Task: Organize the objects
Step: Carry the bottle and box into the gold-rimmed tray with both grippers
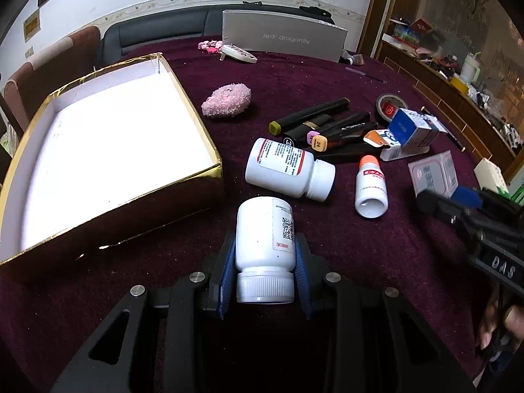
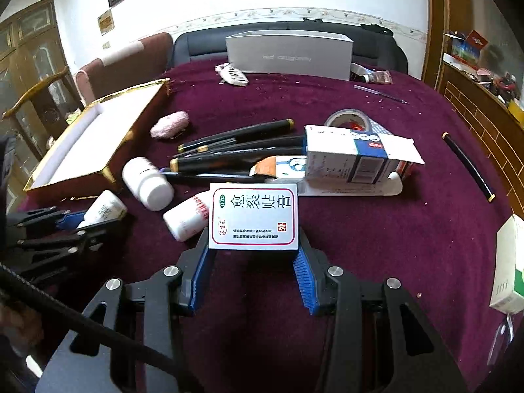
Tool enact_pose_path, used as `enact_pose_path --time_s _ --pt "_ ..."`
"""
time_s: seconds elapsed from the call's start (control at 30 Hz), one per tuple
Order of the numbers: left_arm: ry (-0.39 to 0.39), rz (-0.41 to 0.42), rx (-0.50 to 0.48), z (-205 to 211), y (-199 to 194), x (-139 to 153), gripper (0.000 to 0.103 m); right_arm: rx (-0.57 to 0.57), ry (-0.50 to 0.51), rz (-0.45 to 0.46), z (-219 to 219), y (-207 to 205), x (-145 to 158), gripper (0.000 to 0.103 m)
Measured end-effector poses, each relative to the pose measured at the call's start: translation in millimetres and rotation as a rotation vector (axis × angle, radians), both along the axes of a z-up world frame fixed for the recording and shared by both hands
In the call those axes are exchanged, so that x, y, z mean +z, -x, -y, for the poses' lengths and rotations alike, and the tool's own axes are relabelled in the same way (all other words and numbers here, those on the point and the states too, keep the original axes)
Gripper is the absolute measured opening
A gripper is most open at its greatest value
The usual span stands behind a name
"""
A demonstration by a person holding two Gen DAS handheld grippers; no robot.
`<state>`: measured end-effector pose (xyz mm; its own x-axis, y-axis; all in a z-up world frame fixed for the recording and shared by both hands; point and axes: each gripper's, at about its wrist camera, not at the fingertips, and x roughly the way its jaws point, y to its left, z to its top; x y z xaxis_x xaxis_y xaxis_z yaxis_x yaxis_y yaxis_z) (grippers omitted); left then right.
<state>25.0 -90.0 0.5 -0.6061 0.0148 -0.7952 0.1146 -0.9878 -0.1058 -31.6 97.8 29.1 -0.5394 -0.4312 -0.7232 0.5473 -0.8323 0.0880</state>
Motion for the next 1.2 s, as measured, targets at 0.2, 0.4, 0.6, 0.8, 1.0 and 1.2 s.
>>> enact_pose_path --time_s 0.2,0.4,0.6,0.8,1.0,1.2 --pt "-0.007 -0.042 -0.006 3 -15 9 0.029 0.025 0.02 0.006 4 -15 3 0.044" --pt "-0.003 -0.068 0.009 9 -27 17 0.029 0.05 0.027 0.006 15 -25 7 0.044" --pt "0.002 -0.097 0.037 21 -35 27 0.029 0.089 0.01 -0.002 33 -35 12 0.044" --pt "0.006 -0.137 0.066 36 -42 40 0.029 0.129 0.0 -0.009 53 -41 21 0.044" --pt "0.011 -0.171 0.112 68 -44 63 0.029 0.185 -0.013 -0.031 83 -41 41 0.044" --pt "0.031 -0.168 0.164 111 -37 77 0.029 0.261 -0.015 -0.043 126 -34 67 0.045"
